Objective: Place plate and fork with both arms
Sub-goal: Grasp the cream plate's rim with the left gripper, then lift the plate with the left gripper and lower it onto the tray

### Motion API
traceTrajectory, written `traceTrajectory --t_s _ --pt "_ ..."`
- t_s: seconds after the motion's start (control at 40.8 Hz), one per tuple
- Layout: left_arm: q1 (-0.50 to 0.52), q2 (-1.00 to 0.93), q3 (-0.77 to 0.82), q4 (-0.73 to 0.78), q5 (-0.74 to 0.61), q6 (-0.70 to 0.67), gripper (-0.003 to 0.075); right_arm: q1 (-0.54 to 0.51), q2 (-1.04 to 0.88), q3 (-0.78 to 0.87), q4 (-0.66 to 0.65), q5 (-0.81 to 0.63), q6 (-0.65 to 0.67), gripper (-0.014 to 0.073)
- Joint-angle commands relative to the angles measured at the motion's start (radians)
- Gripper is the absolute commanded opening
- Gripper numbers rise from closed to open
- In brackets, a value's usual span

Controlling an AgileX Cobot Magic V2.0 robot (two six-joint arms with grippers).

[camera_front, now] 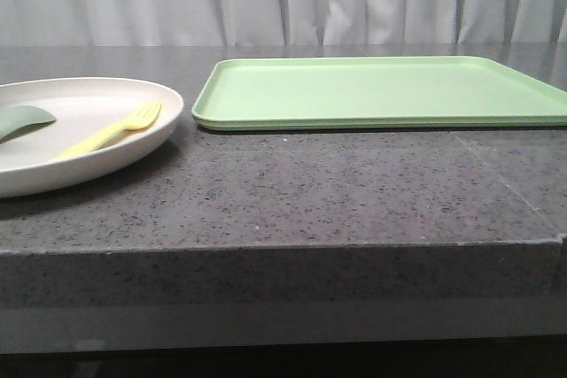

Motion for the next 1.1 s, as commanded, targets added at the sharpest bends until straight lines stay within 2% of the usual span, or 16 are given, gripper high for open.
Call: traceTrajectory --t_s 0.0,0.171,0.318,0.539,0.71,0.906,1.078 --pt "0.001 -0.025 -0.025 0.008 -0.020 -0.004 0.0197 -0.004 0.011 -0.036 -0.011 -0.075 -0.006 0.0572" --pt "0.001 -0.025 -0.025 0.006 -0.020 -0.004 -0.0019 -0.004 0.011 -0.036 -0.011 -0.075 -0.006 0.0572" --pt "0.011 -0.027 -0.030 -0.034 -0.020 -0.004 -0.0018 -0.004 0.011 -0.036 -0.011 -0.075 -0.006 0.0572" --pt "0.101 -0.041 -0.090 -0.187 -0.018 0.000 -0.0018 -0.004 0.011 -0.036 -0.011 -0.075 -0.006 0.0572" --pt "0.147 -0.050 -0.166 -0.312 0.007 0.059 -0.0018 -0.004 0.011 -0.036 -0.011 -0.069 -0.006 0.0572" --pt "0.128 -0.048 -0.238 -0.399 0.003 0.059 -0.0018 -0.004 0.011 -0.036 -0.011 -0.068 -0.006 0.0572" --pt "0.067 -0.039 -0.265 -0.463 -0.047 0.059 -0.0018 -0.004 0.011 -0.036 -0.011 -0.069 -0.006 0.0572"
